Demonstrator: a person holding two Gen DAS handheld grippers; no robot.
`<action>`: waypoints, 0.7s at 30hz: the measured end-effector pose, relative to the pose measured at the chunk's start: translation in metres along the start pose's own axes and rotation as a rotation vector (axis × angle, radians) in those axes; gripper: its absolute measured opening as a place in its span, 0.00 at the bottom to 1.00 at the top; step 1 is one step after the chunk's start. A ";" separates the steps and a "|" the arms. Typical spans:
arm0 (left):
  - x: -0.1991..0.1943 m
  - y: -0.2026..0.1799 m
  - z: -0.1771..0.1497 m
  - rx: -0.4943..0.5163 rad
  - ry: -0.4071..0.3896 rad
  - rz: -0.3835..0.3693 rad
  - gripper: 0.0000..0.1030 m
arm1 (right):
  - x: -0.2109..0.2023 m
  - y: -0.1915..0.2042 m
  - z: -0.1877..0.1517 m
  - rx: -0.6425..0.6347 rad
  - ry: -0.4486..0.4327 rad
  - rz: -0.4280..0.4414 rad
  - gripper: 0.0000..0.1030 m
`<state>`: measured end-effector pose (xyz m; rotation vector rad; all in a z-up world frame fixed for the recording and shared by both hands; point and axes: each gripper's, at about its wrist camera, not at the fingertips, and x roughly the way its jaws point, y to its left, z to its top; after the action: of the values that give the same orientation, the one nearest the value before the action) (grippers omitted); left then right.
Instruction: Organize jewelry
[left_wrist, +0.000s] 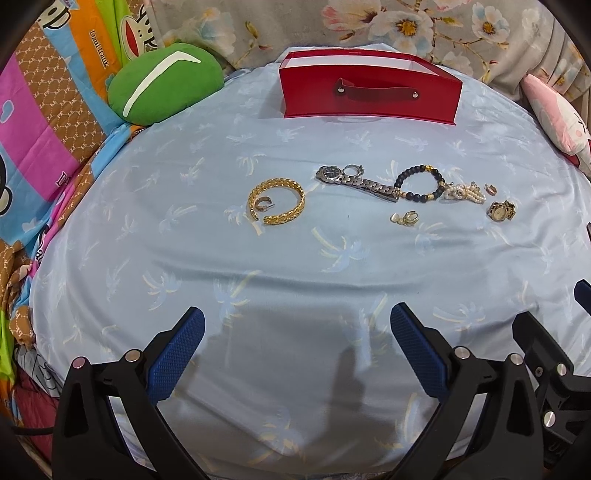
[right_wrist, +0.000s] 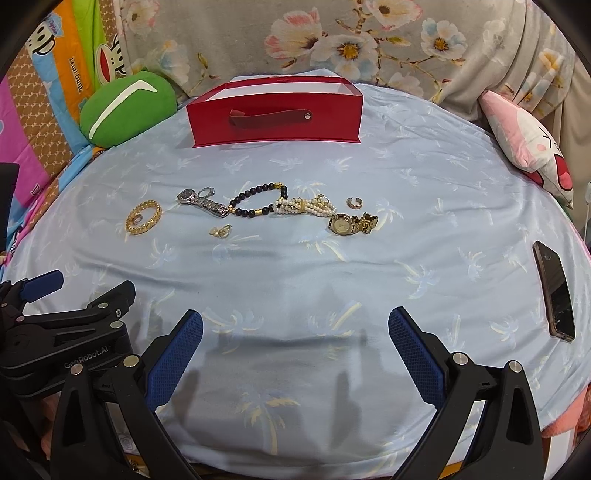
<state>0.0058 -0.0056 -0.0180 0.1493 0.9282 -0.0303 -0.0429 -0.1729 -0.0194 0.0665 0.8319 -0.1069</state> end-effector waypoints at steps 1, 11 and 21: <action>0.000 0.000 0.000 0.000 0.000 0.000 0.95 | 0.000 0.000 -0.001 0.000 0.000 0.000 0.95; 0.001 -0.001 -0.002 0.002 0.005 0.000 0.95 | 0.001 0.000 0.000 0.000 0.001 0.001 0.95; 0.004 -0.005 -0.002 0.007 0.016 0.000 0.95 | 0.006 0.004 -0.005 0.006 0.008 0.004 0.95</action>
<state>0.0063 -0.0100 -0.0225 0.1559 0.9438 -0.0327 -0.0423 -0.1692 -0.0274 0.0746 0.8392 -0.1052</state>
